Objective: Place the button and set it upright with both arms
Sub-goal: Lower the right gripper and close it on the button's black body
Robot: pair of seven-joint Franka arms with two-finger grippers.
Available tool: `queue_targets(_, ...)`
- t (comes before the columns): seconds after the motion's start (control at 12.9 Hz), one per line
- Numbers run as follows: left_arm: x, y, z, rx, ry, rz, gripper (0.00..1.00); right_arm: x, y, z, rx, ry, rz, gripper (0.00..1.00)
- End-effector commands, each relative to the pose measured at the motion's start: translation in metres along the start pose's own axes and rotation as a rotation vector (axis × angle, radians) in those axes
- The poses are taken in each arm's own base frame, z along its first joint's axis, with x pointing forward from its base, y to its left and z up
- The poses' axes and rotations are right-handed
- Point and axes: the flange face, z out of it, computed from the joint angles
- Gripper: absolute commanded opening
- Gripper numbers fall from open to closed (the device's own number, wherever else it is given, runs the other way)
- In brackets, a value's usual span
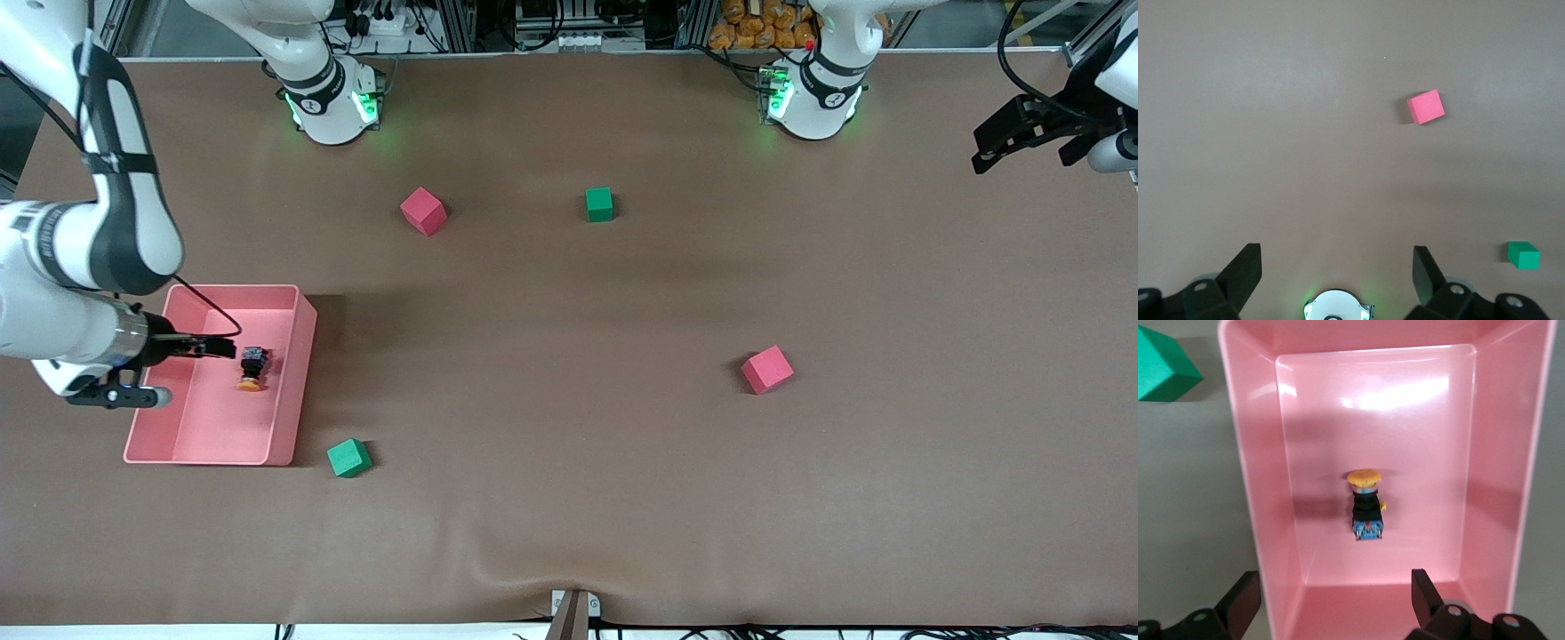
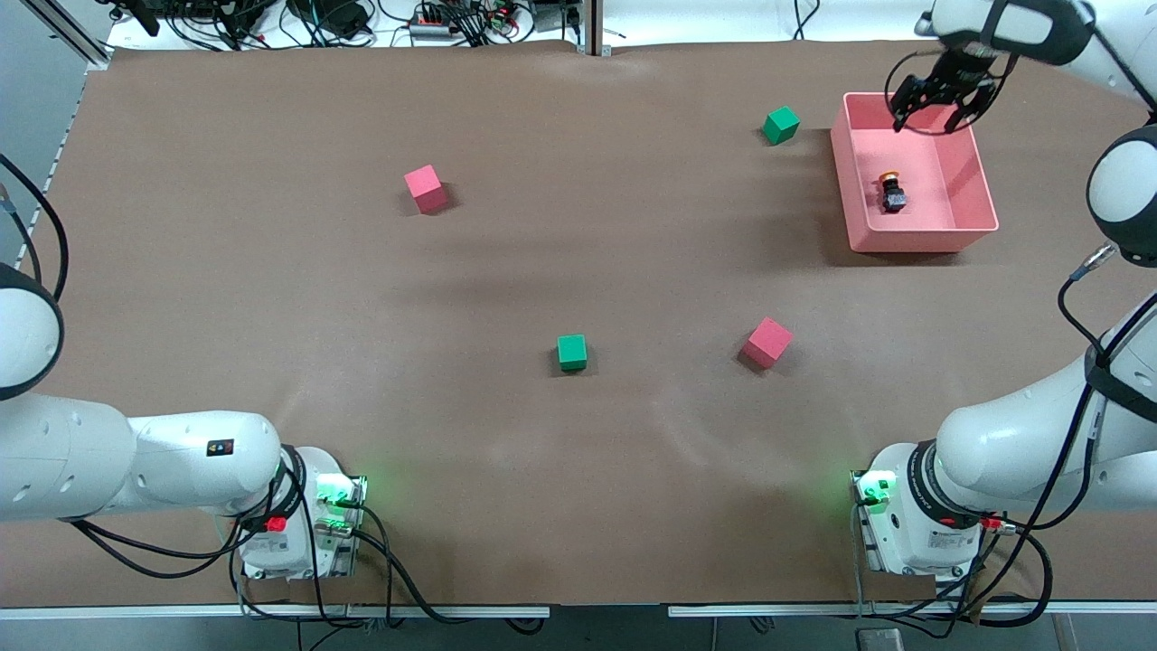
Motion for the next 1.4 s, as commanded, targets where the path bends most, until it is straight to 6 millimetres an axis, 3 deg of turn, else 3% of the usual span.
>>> queue_targets(0.0, -0.002, 0.0, -0.002, 0.0, -0.004, 0.014, 1.0, -0.01, 0.004, 0.035, 0.006, 0.036, -0.02, 1.0)
queue_targets(0.16, -0.001, 0.001, -0.001, 0.0, -0.003, 0.016, 1.0, -0.005, 0.033, 0.061, 0.012, 0.044, -0.067, 1.0)
queue_targets(0.23, 0.0, 0.001, 0.0, -0.001, -0.004, 0.016, 1.0, -0.003, 0.036, 0.072, 0.013, 0.045, -0.076, 1.0)
queue_targets(0.7, 0.002, 0.001, -0.001, -0.002, -0.001, 0.014, 1.0, 0.0, 0.034, 0.125, 0.019, 0.043, -0.075, 1.0)
queue_targets(1.16, 0.004, 0.005, 0.0, -0.003, 0.007, 0.024, 1.0, 0.002, 0.037, 0.158, 0.044, 0.045, -0.046, 1.0)
queue_targets(1.24, 0.004, 0.004, 0.0, -0.002, 0.007, 0.022, 1.0, 0.003, 0.037, 0.159, 0.059, 0.047, -0.031, 0.93)
queue_targets(1.32, 0.003, 0.005, -0.001, -0.003, 0.007, 0.022, 1.0, 0.003, 0.036, 0.163, 0.059, 0.042, -0.034, 0.76)
